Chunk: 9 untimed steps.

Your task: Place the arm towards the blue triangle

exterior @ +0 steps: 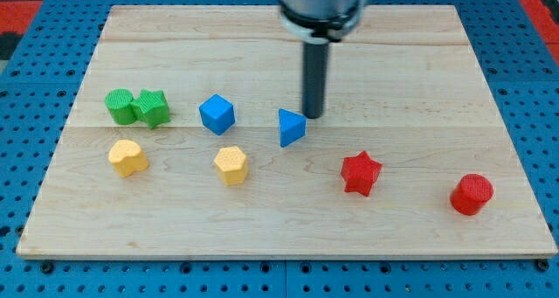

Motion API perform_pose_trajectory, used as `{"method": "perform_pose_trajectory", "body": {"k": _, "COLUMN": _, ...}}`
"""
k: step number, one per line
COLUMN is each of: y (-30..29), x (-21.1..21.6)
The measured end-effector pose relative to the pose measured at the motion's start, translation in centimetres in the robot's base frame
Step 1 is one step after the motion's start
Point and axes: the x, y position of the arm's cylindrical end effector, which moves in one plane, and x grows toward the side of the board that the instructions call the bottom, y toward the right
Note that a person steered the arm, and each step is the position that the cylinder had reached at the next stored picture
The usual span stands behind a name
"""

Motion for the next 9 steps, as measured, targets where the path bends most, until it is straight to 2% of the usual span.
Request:
{"method": "perform_pose_trajectory", "body": {"k": 1, "y": 7.9, "x": -0.5}}
{"method": "perform_pose_trajectory", "body": {"k": 3, "y": 7.4, "x": 1.2}}
{"method": "perform_pose_trajectory", "body": {"k": 4, "y": 4.6, "x": 3.3}}
{"method": "perform_pose_trajectory", "body": {"k": 5, "y": 1.2, "x": 3.3}}
{"method": "perform_pose_trajectory", "body": {"k": 6, "y": 1.2, "x": 3.3}}
{"method": "perform_pose_trajectory", "body": {"k": 8, "y": -2.4, "x": 7.1}}
{"method": "perform_pose_trajectory", "body": {"k": 9, "y": -4.1, "x": 7.7}}
